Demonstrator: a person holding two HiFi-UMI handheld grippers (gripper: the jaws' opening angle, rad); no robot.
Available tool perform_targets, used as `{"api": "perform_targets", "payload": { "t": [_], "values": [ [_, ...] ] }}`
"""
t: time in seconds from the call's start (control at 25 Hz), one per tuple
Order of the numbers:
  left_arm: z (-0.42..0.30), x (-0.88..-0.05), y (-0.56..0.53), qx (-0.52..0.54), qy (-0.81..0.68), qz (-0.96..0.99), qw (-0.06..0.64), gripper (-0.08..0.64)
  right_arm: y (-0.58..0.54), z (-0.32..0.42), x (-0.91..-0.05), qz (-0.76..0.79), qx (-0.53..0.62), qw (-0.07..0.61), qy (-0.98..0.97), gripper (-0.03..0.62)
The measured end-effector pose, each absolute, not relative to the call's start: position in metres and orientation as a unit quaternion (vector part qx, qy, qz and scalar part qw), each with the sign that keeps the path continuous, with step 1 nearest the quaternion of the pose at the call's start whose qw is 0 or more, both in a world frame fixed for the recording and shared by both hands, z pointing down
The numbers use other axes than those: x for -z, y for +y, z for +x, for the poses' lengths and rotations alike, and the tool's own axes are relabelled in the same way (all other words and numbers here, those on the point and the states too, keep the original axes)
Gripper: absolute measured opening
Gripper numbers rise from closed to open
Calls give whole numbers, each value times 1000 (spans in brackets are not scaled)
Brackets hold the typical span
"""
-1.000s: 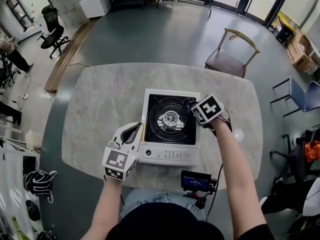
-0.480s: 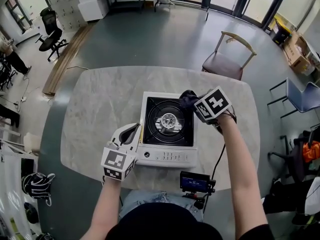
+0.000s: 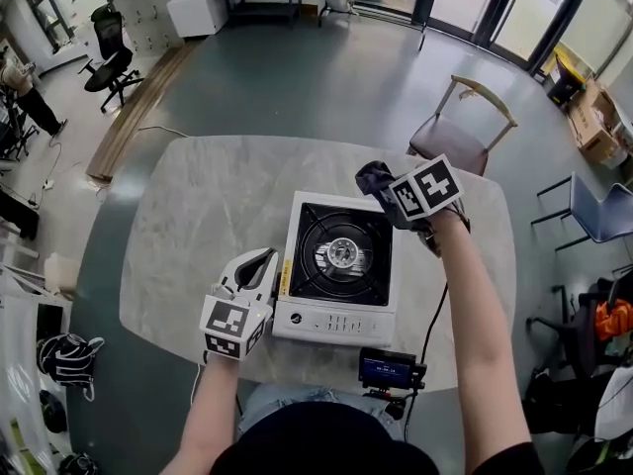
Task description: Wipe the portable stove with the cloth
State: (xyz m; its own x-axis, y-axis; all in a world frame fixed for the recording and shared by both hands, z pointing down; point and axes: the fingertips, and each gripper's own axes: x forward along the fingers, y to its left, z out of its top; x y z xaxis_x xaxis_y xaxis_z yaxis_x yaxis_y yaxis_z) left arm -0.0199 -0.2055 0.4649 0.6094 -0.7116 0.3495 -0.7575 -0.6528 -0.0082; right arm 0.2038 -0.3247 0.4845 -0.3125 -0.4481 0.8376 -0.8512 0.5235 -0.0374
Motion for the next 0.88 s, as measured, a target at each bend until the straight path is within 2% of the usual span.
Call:
{"api": "perform_targets", "payload": {
  "t": [0.2,0.48,0.88],
  "values": [
    [-24,-471,-215,-163,-416,891,82,11,-342,190,-501,428,-271,372,-778,72],
    [-35,-479,-220,-164,-424,886,94,11,-333,190,-551,412,-285,434,-749,72],
    [-36,-484,-227,-154,-422,887,108,11,-332,178,-567,407,-334,441,-726,69]
  ]
}}
